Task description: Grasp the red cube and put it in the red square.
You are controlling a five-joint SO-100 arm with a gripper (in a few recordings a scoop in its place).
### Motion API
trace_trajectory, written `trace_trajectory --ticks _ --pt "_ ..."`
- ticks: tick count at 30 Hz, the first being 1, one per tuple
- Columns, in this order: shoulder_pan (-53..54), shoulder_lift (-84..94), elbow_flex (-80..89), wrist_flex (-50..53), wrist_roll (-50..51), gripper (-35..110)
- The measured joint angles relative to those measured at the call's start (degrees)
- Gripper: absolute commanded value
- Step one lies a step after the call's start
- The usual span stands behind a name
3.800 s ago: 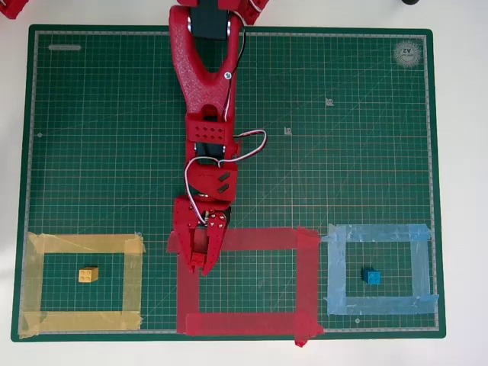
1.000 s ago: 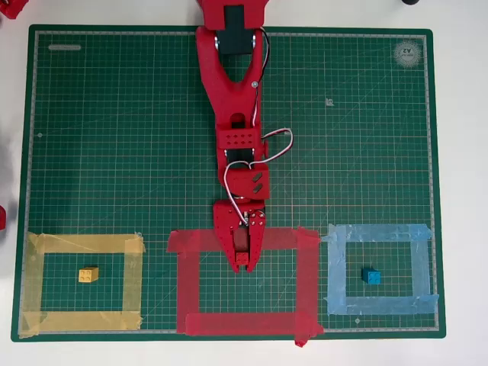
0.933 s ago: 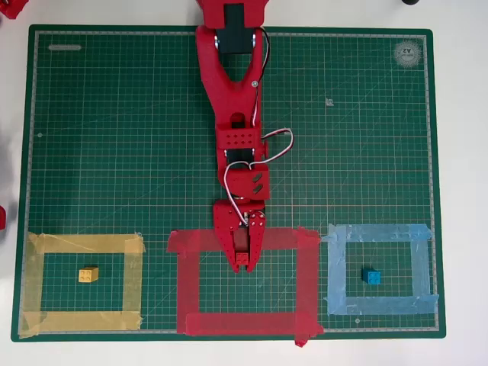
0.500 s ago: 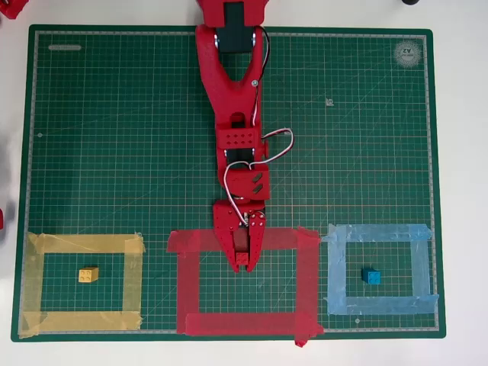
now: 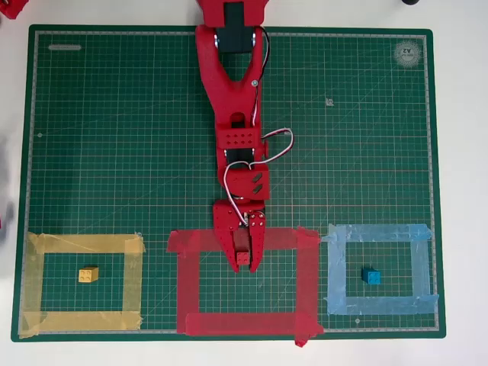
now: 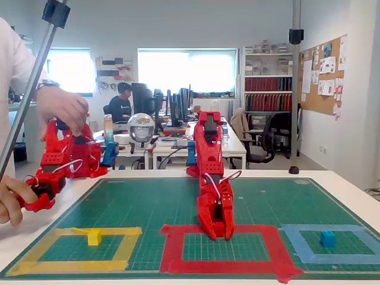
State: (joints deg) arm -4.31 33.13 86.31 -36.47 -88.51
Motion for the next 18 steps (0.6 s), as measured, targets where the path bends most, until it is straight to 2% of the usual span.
trace_trajectory --ticks 18 --pt "0.00 7.65 3.16 0.00 1.76 16"
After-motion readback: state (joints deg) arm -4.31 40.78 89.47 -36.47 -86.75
